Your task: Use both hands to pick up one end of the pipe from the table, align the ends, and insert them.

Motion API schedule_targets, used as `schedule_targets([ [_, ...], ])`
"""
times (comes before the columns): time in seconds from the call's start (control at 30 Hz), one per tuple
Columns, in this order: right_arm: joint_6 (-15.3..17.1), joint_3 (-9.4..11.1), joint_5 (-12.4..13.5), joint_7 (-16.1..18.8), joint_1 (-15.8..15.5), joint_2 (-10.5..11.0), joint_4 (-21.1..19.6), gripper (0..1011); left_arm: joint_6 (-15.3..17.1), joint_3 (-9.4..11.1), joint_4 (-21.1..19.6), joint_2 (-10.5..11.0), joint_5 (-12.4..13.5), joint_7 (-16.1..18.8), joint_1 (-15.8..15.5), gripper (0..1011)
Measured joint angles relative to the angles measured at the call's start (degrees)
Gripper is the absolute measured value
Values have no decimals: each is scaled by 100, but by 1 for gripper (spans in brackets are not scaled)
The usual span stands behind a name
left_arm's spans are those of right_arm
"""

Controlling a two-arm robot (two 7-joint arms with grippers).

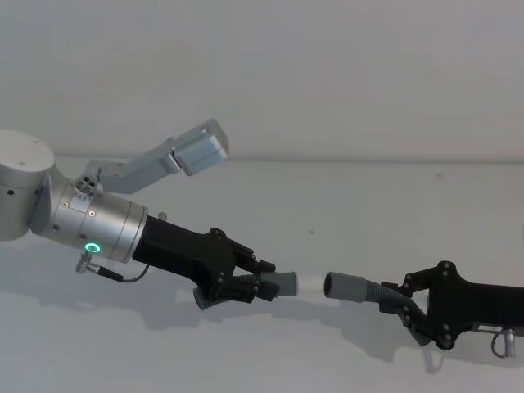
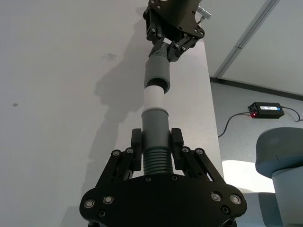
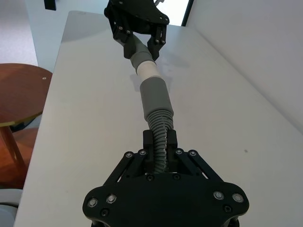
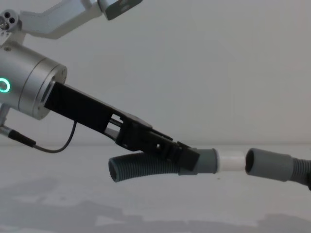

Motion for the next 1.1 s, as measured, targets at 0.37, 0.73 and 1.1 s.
schedule_targets([
  [0.37, -2, -61, 24, -19, 36, 34, -45, 136, -27, 51, 11, 10, -71, 7, -33, 346],
  [0.73, 10, -116, 60, -26, 84, 55, -58, 136, -55, 112, 59, 2, -120, -16, -81, 345],
  [1.1, 11, -176, 86, -21, 131, 60, -41, 136, -77, 178, 110, -11, -169, -42, -137, 346],
])
